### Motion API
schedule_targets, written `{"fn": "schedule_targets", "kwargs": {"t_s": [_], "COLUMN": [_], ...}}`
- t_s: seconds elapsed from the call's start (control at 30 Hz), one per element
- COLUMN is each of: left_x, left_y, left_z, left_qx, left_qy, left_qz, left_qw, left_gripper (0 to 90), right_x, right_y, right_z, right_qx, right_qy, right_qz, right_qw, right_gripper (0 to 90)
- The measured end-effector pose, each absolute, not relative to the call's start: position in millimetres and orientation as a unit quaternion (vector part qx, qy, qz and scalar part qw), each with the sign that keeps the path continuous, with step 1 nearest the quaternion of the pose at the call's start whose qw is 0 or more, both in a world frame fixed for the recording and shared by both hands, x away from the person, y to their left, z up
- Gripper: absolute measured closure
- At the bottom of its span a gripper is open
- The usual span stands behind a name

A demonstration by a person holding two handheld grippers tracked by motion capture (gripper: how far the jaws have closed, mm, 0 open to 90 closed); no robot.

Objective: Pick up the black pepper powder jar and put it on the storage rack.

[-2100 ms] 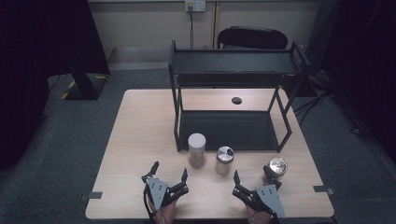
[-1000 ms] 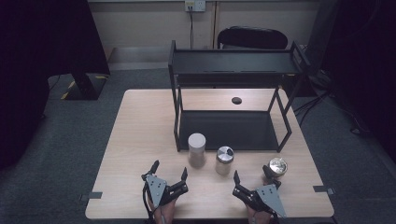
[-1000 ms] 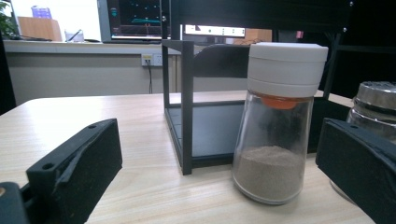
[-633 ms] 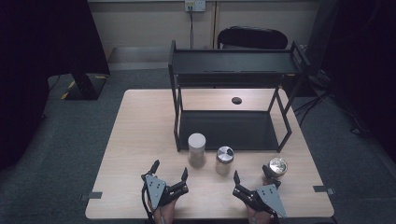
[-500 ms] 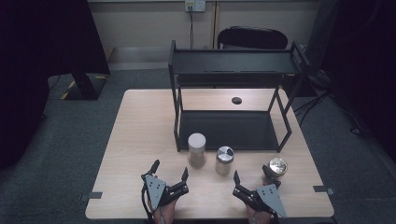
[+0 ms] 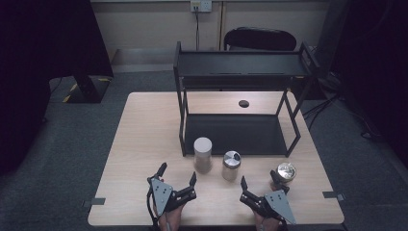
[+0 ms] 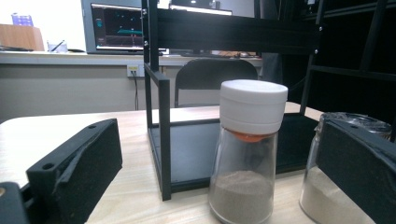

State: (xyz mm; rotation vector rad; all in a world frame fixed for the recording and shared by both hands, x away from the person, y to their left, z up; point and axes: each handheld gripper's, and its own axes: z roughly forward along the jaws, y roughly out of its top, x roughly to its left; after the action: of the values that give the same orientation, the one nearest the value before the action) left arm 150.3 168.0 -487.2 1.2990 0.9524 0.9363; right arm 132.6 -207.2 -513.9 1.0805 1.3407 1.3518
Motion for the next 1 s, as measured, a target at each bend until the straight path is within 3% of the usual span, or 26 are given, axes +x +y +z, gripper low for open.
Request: {"fn": "schedule_targets", "kwargs": {"t_s": [1.0], "left_x": [175], "left_y": [163], "left_z": [-462], "left_qx": [0.578], "left_qy": [0.382], "left_qz": [0.385], "left_qw": [0.61], "left_gripper": [0.0], "right_x": [133], "right_y": [-209], "right_z": [-513], "right_qx": [0.439], "right_qy": [0.546], "right_qz": [0.55], "right_qw": [0.455], "right_gripper": [1.2]}}
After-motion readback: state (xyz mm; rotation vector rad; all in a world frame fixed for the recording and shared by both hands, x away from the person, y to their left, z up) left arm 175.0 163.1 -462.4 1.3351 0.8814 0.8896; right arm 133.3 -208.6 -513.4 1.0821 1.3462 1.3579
